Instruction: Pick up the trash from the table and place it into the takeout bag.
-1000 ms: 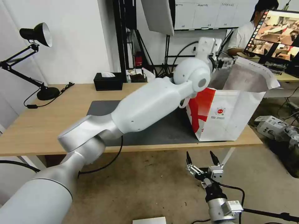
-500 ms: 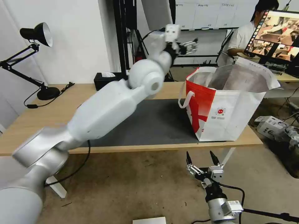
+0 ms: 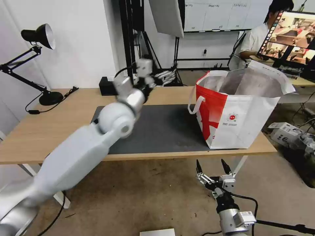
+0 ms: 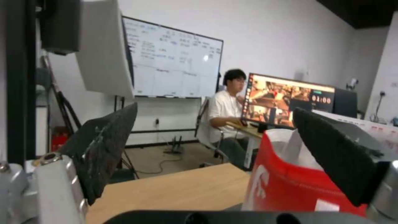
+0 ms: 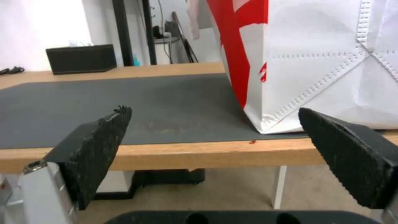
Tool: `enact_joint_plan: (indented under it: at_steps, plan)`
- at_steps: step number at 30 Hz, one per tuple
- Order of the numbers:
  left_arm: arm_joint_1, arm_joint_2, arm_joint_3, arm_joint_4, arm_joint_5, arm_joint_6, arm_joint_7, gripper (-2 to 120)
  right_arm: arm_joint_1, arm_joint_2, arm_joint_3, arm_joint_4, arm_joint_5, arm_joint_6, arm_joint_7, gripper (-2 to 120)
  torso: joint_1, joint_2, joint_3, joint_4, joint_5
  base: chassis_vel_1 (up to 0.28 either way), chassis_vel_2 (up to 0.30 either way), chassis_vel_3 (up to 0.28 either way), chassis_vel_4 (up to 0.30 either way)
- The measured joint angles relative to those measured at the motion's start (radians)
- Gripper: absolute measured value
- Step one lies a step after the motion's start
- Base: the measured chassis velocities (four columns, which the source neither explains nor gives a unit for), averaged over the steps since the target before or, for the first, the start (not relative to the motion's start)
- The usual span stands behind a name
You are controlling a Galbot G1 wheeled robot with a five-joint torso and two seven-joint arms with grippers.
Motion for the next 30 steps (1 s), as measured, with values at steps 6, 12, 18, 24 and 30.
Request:
enact_joint_plan:
  at_steps: [6,12,18,24,30]
  plan:
    - [0.224,0.054,-0.164,-0.055,0.059,-0.054,0.096,100,0.0,0.0,0.0,0.0,0.0,0.0,0.0,100,0.0,0.0,0.0,-0.0001,0.0001,0.0,0.0,0.0,0.0]
    - [0.471,0.084,-0.307,-0.099,0.143,-0.12,0.146,100,0.0,0.0,0.0,0.0,0.0,0.0,0.0,100,0.0,0.0,0.0,-0.0001,0.0003,0.0,0.0,0.0,0.0]
    - [0.684,0.043,-0.445,-0.147,0.233,-0.149,0.146,100,0.0,0.0,0.0,0.0,0.0,0.0,0.0,100,0.0,0.0,0.0,-0.0002,0.0003,0.0,0.0,0.0,0.0]
    - [0.864,-0.048,-0.557,-0.18,0.328,-0.164,0.139,100,0.0,0.0,0.0,0.0,0.0,0.0,0.0,100,0.0,0.0,0.0,-0.0001,0.0003,0.0,0.0,0.0,0.0]
    - [1.036,-0.142,-0.641,-0.206,0.507,-0.201,0.129,100,0.0,0.0,0.0,0.0,0.0,0.0,0.0,100,0.0,0.0,0.0,-0.0001,0.0004,0.0,0.0,0.0,0.0]
